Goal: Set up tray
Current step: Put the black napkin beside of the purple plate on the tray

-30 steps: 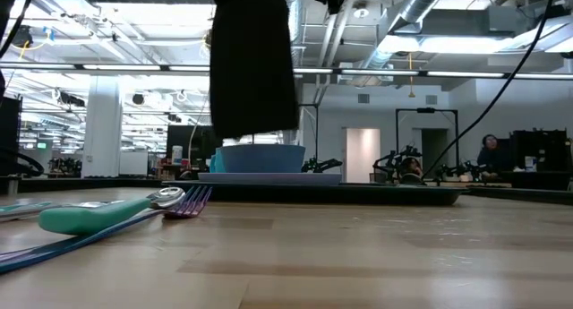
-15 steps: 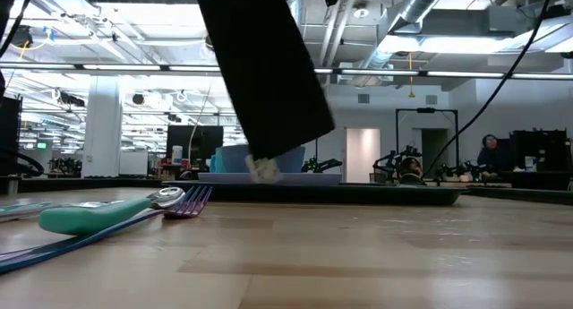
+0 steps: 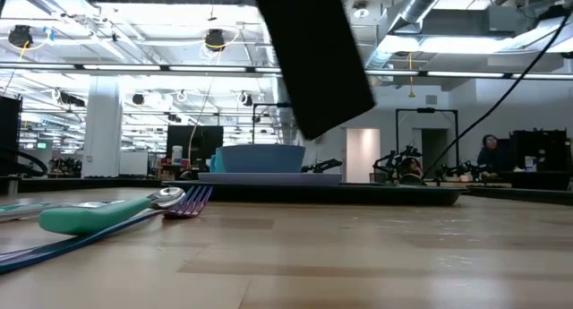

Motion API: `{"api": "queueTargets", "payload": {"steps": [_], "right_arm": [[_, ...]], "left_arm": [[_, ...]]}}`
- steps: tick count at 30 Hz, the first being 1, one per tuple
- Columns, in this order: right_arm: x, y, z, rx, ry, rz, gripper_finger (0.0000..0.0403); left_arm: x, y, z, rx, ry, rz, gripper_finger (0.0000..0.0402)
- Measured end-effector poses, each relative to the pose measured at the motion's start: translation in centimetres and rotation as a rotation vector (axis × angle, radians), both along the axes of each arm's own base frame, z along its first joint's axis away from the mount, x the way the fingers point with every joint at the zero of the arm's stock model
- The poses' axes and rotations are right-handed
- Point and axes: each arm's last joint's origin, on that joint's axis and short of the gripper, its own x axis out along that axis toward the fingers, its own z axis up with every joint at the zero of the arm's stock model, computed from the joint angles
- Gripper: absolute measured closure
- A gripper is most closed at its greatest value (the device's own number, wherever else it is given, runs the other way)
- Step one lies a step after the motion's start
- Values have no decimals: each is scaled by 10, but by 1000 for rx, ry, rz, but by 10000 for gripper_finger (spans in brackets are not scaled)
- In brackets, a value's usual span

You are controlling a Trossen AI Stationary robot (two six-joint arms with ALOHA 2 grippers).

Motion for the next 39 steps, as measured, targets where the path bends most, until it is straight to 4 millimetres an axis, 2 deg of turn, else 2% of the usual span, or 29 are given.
{"api": "queueTargets", "payload": {"steps": [5, 7, 10, 14, 19, 22, 25, 27, 28, 34, 39], "right_arm": [[-21, 17, 6, 114, 6, 55, 403], [-29, 22, -2, 128, 15, 52, 403], [-40, 23, -28, 146, 60, -18, 403], [-55, 18, -55, 207, 17, -66, 403], [-69, 15, -62, 242, -68, -45, 403], [-74, 14, -61, 232, -97, -57, 403], [-75, 12, -59, 207, -109, -75, 403], [-75, 12, -60, 204, -109, -77, 403], [-75, 12, -60, 204, -109, -77, 403], [-70, 25, -67, 280, -59, 13, 403], [-65, 37, -81, 292, 13, 3, 403]], "left_arm": [[-12, -21, 4, 67, -60, -5, 200], [-18, -28, 5, 77, -101, -1, 200], [-25, -39, -1, 75, -119, -27, 200], [-22, -49, -30, 68, -78, -9, 200], [-17, -54, -72, 38, -108, -23, 200], [-11, -59, -101, -13, -149, -144, 200], [-6, -61, -124, -93, -213, -418, 200], [-9, -56, -140, -106, -231, -572, 200], [-13, -51, -145, -96, -244, -592, 200], [-45, -1, -172, -74, -429, -390, 200], [-65, 19, -202, -176, -638, -435, 200]]}}
